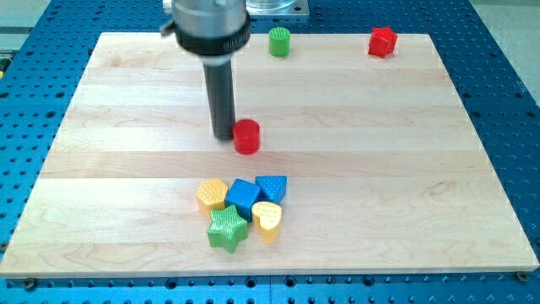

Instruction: Place the red star at the bottom of the green circle

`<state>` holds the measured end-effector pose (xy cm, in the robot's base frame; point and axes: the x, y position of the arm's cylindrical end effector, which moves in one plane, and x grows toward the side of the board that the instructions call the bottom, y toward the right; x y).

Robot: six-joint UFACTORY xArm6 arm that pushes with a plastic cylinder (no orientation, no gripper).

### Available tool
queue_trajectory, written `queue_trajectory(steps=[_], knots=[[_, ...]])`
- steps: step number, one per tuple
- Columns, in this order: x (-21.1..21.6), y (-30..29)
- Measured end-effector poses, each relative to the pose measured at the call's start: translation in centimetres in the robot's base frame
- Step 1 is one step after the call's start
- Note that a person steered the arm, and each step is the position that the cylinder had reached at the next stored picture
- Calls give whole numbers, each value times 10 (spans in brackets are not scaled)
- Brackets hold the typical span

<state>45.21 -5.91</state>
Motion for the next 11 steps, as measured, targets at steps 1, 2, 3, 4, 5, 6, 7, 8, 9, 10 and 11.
queue_trajectory(steps=[1,2,3,4,5,6,7,8,9,10,11], knots=[[-42,1],[-33,32],[28,33],[32,35],[-14,64],[-77,153],[-132,262],[-205,341],[-244,300],[-212,198],[-116,114]])
